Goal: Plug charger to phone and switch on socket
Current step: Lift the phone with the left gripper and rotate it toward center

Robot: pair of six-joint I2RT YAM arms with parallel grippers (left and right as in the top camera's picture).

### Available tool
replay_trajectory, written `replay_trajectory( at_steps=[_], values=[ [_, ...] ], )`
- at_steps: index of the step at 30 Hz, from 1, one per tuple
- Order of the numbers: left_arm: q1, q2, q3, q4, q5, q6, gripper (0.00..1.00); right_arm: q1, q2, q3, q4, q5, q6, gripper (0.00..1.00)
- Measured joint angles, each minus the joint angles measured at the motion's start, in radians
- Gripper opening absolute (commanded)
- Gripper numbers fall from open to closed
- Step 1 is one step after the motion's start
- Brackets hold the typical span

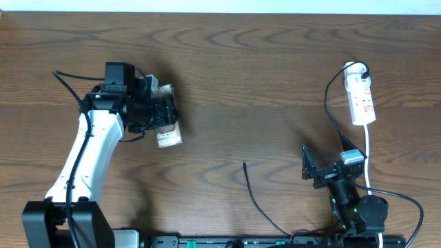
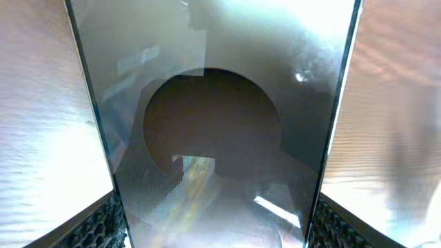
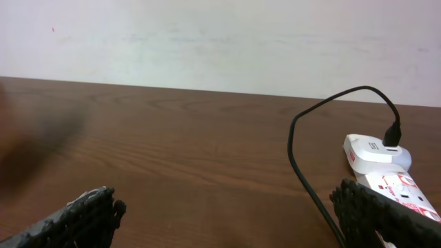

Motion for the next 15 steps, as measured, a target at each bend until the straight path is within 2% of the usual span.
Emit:
replay_trajectory(
  at_steps=[7,15],
  values=[
    [0.0,0.0,0.0,0.0,0.15,-0.254,0.08,0.0,0.0,0.0,0.0,0.0,0.0,0.99],
    [0.0,0.0,0.0,0.0,0.406,-0.52,0.07,0.0,0.0,0.0,0.0,0.0,0.0,0.99]
  ],
)
